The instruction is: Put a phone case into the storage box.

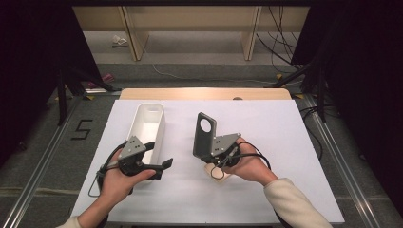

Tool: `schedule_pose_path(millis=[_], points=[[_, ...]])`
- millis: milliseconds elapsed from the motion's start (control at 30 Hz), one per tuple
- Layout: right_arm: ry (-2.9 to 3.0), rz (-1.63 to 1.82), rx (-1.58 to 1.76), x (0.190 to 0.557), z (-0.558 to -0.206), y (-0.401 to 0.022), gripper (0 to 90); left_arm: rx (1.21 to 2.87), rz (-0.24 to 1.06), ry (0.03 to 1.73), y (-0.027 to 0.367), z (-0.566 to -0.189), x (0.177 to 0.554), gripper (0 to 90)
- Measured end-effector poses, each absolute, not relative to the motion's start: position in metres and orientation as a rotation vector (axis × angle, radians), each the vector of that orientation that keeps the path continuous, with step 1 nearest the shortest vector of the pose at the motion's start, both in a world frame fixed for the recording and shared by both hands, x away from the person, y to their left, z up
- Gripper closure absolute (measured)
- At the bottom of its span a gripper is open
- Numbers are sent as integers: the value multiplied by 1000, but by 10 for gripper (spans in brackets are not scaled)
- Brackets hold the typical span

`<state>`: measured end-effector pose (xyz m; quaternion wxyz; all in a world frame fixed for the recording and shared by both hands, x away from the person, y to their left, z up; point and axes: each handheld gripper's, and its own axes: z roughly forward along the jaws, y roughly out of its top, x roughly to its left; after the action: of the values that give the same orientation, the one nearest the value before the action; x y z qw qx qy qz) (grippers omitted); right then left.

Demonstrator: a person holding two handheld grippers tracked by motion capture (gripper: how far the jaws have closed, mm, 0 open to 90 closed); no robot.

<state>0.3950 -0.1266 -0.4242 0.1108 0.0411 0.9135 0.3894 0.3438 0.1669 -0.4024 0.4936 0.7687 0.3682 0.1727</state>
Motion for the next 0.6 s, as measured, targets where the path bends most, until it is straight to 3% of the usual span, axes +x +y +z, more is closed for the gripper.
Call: schedule_pose_path(millis=[600], points=[[2674, 1157, 91, 374, -420, -132, 898, 1940, 355, 957, 117, -372, 420, 174]])
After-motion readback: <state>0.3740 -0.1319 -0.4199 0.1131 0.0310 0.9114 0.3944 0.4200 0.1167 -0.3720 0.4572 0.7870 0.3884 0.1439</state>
